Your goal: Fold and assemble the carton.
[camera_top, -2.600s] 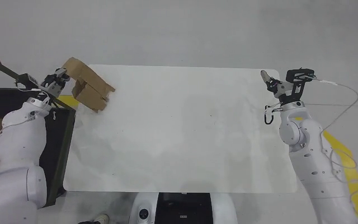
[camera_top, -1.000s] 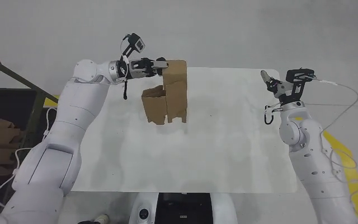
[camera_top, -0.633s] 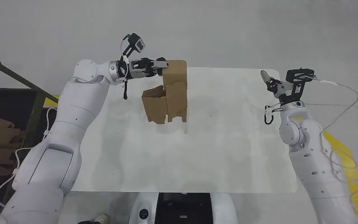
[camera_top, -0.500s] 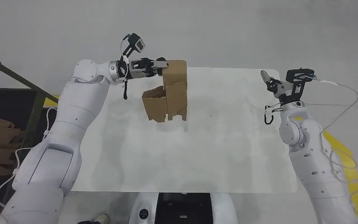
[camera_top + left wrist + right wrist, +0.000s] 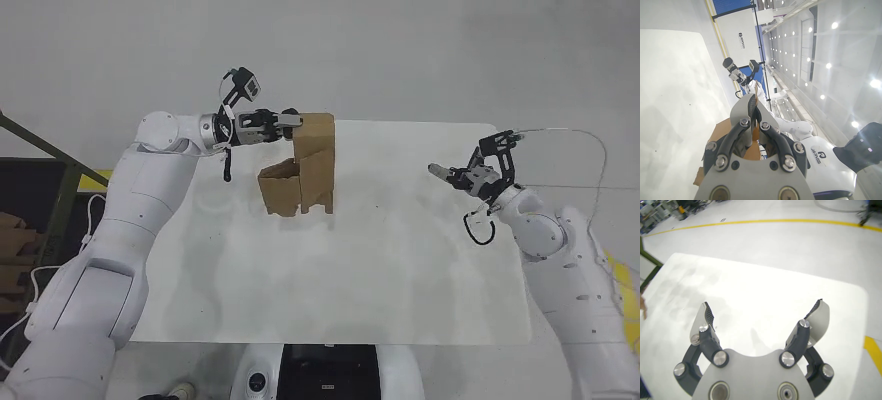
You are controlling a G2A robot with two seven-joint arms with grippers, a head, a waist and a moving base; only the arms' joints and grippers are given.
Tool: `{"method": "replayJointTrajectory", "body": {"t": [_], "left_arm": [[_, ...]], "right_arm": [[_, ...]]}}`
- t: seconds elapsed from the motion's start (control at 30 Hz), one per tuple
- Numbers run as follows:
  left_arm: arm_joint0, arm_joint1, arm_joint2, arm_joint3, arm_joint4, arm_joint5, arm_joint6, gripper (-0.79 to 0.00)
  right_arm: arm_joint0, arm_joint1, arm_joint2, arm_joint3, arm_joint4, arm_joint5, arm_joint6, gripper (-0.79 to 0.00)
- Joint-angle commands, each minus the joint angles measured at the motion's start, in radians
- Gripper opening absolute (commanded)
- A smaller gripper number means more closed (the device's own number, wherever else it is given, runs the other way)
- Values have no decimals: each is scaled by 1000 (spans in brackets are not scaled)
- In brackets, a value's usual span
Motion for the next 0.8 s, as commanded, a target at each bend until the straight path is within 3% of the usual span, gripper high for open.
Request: {"method": "replayJointTrajectory", "body": {"t": [0.0, 0.1, 0.27, 0.5, 0.77], "left_arm": [[-7, -5, 5, 13, -15, 3, -18, -785], [-20, -15, 15, 31, -29, 2, -38, -785], [-39, -33, 30, 38, -65, -4, -78, -785], [-52, -49, 33, 21, -82, -31, -59, -785], [-50, -64, 32, 4, -121, -38, -52, -785]], "right_arm": [[12, 1, -16, 10, 75, -52, 120, 0], [27, 0, -53, 12, 201, -141, 244, 0], [44, -6, -119, 2, 376, -215, 343, 0], [51, -24, -194, 28, 650, -162, 359, 0], [58, -38, -246, 49, 844, -148, 398, 0]]}}
